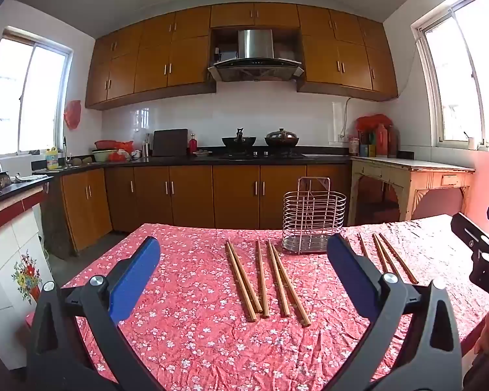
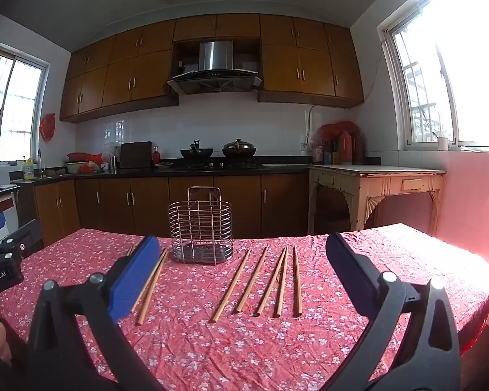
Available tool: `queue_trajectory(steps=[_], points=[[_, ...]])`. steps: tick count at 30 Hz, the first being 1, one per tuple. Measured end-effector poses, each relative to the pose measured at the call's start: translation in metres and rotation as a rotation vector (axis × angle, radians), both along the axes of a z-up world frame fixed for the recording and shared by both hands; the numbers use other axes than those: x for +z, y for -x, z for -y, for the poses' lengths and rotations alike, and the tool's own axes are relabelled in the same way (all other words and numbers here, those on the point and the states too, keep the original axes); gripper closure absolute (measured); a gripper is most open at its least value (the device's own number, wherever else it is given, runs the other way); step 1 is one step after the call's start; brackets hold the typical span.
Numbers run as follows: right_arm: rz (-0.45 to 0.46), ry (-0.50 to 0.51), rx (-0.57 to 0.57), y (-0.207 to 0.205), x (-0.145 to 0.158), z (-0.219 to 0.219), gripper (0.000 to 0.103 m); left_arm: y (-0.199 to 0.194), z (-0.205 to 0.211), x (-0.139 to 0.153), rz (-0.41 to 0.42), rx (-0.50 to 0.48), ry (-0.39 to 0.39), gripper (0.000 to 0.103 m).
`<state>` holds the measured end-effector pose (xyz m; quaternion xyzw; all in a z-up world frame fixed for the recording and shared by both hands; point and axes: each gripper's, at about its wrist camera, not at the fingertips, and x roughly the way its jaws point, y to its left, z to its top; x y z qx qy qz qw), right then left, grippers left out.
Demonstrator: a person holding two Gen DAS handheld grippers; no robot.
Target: Organize utensils
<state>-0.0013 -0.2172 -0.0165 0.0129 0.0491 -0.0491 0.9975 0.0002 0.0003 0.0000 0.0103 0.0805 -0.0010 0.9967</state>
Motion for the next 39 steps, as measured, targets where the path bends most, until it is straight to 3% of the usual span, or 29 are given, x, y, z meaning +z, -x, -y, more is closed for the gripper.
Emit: queue_trajectory(steps=[39], points=[[-0.01,-0.009,0.007,0.0011,-0.0009,-0.0031,0.004,-0.0046,0.0023,-0.0094,-0.007,-0.008,0.005,0.002]])
